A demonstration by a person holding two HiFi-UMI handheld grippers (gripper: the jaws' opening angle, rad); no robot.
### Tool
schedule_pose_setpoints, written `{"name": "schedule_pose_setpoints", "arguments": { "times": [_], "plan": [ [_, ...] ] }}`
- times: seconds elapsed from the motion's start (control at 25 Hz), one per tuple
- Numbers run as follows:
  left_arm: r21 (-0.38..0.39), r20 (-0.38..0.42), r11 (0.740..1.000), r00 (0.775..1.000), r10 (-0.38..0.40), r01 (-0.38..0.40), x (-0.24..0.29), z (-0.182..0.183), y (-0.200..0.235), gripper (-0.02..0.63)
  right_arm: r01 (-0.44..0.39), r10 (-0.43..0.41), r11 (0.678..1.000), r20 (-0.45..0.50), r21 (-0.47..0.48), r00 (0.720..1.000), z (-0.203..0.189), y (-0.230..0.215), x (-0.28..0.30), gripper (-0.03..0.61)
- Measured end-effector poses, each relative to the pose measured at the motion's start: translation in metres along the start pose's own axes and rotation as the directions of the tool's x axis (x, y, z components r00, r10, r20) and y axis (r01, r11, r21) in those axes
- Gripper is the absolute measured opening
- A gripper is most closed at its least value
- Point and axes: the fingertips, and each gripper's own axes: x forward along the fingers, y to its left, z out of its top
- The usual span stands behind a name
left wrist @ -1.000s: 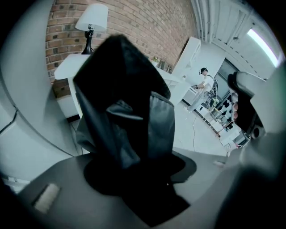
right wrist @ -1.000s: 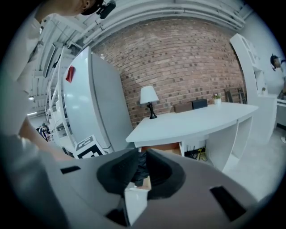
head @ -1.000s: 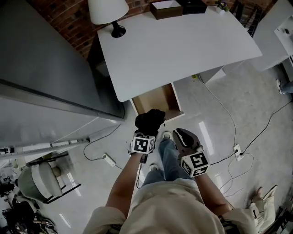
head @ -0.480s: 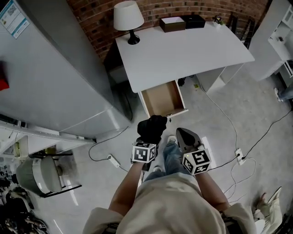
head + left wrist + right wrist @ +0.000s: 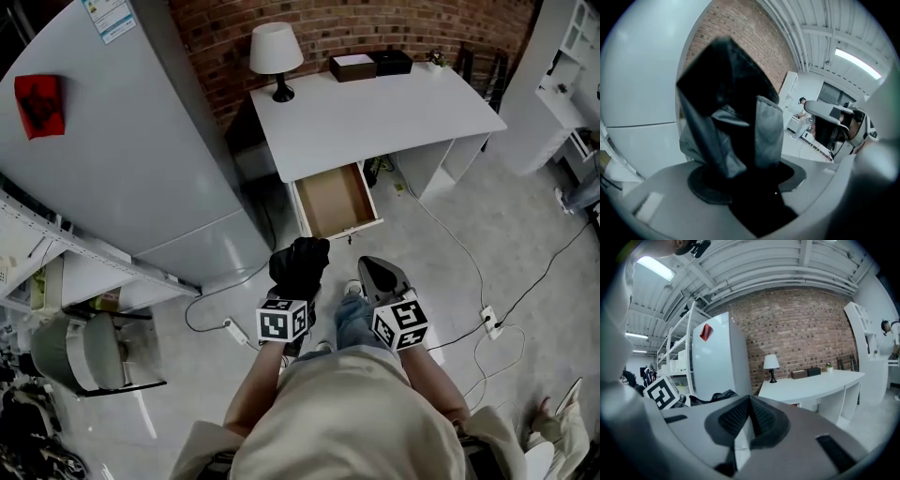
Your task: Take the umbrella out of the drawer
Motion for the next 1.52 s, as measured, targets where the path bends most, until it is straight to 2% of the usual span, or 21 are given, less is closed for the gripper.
{"name": "schedule_pose_setpoints", "arguments": {
  "times": [0.32, 0.52, 0.96, 1.52],
  "plan": [
    [-0.002, 0.115, 1.0, 0.993, 0.001, 0.0, -0.054, 0.002, -0.014, 0.247, 0.003, -0.002, 0.999, 0.026, -0.038, 1.0, 0.001, 0.025, -0.034, 0.002],
    [0.001, 0.148, 1.0, 0.989, 0.012, -0.012, -0.071, 0.0, -0.019, 0.249, -0.012, 0.014, 0.998, 0.029, -0.059, 0.999, 0.002, 0.033, -0.045, 0.002],
    [0.006, 0.151, 0.999, 0.988, 0.03, -0.031, -0.081, -0.005, -0.013, 0.247, -0.01, 0.012, 0.994, 0.019, -0.111, 1.0, -0.003, 0.048, -0.046, 0.0],
    [0.014, 0.15, 1.0, 0.988, 0.022, -0.024, -0.079, 0.0, -0.013, 0.249, 0.007, -0.006, 0.994, 0.004, -0.11, 1.0, -0.007, 0.044, -0.043, -0.001]
  ]
}}
